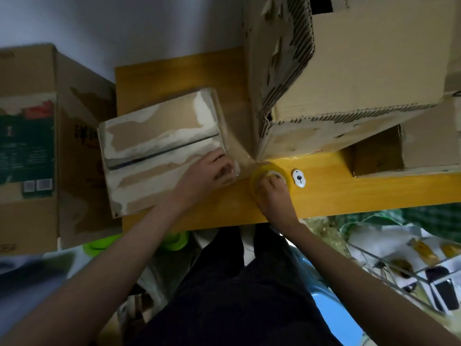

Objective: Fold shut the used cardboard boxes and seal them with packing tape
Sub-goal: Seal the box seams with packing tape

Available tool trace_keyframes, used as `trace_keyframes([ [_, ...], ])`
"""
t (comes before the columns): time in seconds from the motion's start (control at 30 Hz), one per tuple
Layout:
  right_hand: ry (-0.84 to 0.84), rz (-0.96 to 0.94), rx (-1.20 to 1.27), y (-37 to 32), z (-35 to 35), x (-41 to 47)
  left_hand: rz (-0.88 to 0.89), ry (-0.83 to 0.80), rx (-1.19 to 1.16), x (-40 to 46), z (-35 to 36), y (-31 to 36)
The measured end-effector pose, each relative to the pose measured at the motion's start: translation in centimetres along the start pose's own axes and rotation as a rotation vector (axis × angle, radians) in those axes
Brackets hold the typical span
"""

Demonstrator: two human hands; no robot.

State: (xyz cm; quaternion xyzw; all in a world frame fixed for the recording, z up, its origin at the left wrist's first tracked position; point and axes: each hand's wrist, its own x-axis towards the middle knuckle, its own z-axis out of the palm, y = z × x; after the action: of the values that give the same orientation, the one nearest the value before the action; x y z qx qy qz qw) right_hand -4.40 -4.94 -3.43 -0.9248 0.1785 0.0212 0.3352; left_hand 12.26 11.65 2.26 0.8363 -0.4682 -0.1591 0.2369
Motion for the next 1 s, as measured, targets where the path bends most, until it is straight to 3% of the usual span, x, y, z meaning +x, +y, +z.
trace_keyframes([
  [0.07,0.192,0.107,0.306,-3.2,-0.4,0.3,0.122,-0.012,0.035,0.4,-1.0,-1.3],
  [0.13,0.256,0.164,0.466,-6.2,-0.5,0.7,0.228,-0.066,0.073,1.1,-1.7,-2.3],
  [0.4,0.345,0.499,0.654,-9.8,1.5,3.0,0.454,-0.334,0.169,4.6,-3.4,-3.7],
  [0.53,0.309,0.567,0.650,-10.0,1.0,3.5,0.511,-0.452,0.202,7.0,-4.6,-4.2],
  [0.7,0.275,0.600,0.639,-10.4,0.6,3.6,0.439,-0.425,0.330,11.5,-8.7,-8.4],
  [0.83,0.277,0.612,0.626,-10.6,0.4,3.8,0.241,-0.337,0.352,14.6,-11.1,-10.5],
  [1.0,0.288,0.634,0.660,-10.8,0.4,3.6,0.011,-0.280,0.135,15.2,-11.9,-10.3],
])
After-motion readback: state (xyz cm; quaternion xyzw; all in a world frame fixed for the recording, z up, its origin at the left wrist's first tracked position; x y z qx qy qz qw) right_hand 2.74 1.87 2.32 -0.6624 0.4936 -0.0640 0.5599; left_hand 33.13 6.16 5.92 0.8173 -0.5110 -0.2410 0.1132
